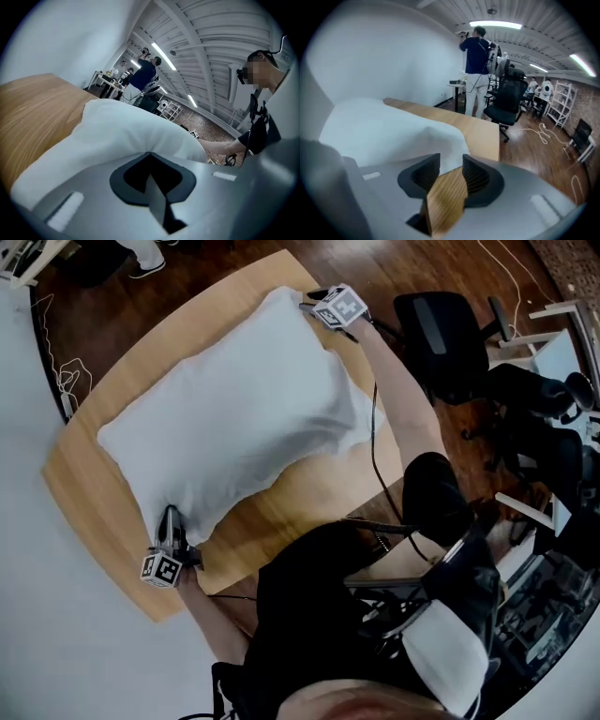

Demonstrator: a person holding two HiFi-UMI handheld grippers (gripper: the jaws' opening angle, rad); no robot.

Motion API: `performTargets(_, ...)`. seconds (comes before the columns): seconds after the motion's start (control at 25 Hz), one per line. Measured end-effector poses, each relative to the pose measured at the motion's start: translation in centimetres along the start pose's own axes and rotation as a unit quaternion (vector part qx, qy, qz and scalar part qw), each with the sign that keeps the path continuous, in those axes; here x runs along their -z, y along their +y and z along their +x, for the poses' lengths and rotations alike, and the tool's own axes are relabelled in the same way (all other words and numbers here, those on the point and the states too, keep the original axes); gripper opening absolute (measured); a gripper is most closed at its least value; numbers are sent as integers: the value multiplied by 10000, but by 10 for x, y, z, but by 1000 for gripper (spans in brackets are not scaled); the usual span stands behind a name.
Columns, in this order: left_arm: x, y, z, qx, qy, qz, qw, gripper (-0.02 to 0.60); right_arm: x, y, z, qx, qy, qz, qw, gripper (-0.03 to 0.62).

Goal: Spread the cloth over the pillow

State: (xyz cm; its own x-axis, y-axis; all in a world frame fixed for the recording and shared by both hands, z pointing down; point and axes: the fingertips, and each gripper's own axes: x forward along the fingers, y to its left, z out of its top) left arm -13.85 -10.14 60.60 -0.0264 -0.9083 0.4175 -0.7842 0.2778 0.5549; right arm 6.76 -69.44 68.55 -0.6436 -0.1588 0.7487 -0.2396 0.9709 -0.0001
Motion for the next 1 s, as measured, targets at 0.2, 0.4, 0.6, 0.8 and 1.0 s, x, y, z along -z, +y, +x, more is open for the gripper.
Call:
performTargets(0.2, -4, 2, 4, -318, 85, 9, 9995, 0, 3, 9, 54, -78, 521, -1767, 9829, 8)
performTargets(0.4, -5, 7, 2, -345, -2, -96, 9994, 0, -2, -43, 68, 691, 701, -2272, 9689, 8)
performTargets(0.6, -1, 2, 2, -443, 102, 12, 9990, 0, 6, -68, 0, 1111, 250, -847, 9899, 9)
performTargets(0.8, -7, 4, 5, -289, 80, 186, 9994, 0, 84, 80, -123, -617, 50, -378, 9974, 8)
performTargets(1.0, 5, 5, -6, -295, -11, 178, 9994, 0, 235, 157, -130, -560, 1474, -1160, 9807, 3)
